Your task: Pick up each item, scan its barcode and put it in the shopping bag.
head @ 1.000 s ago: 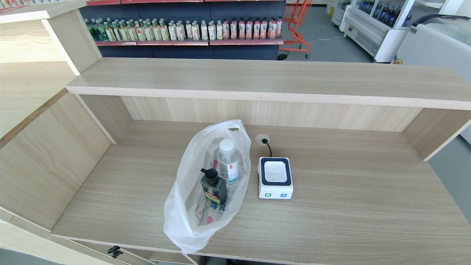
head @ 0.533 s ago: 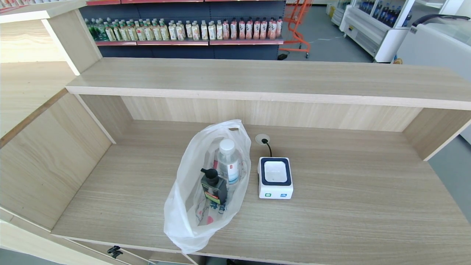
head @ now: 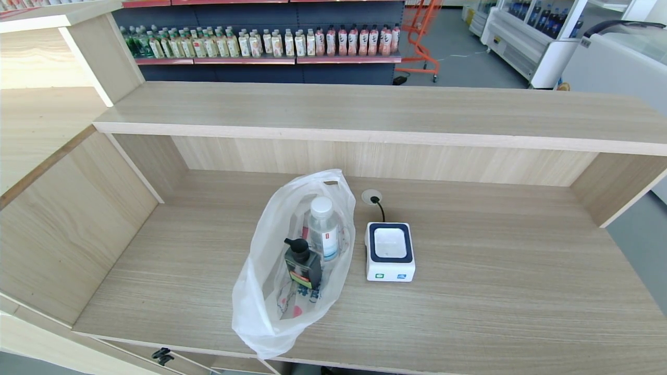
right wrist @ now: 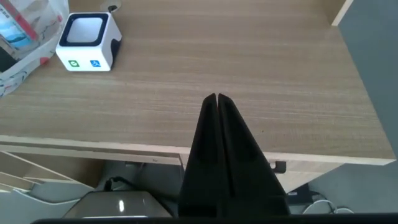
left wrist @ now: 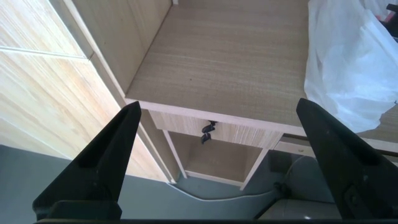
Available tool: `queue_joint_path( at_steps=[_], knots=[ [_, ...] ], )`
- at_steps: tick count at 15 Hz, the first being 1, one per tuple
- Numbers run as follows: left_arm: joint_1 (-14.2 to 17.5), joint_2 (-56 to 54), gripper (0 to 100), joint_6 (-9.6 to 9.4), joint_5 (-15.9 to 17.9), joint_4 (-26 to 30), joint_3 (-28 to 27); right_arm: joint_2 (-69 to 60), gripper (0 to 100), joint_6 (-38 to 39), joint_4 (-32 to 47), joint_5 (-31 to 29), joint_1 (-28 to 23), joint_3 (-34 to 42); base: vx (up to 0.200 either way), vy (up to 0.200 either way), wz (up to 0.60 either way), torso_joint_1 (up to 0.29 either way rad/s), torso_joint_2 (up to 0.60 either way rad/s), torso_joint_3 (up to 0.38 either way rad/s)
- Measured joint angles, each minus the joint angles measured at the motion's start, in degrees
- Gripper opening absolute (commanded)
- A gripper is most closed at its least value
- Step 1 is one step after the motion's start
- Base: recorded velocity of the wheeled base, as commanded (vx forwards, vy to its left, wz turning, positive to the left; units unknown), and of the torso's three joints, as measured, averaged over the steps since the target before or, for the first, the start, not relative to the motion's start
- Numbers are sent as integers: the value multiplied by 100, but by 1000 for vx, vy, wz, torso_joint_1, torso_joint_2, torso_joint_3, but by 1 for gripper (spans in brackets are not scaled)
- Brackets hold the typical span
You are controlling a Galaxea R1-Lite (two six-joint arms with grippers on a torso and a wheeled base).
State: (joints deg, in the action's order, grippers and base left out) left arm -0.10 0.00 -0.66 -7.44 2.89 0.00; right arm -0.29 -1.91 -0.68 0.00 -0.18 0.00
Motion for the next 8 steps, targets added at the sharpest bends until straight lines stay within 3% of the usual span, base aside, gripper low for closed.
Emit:
queue_joint_path(
  at_steps=[3, 8],
  knots=[
    [0, 0, 100, -10, -2, 0, 0, 0, 0, 0, 2, 0, 0, 0, 200, 0, 0, -2, -1, -2],
    [0, 0, 100, -2, 0, 0, 0, 2, 0, 0, 2, 0, 0, 0, 0, 0, 0, 0, 0, 0]
  ],
)
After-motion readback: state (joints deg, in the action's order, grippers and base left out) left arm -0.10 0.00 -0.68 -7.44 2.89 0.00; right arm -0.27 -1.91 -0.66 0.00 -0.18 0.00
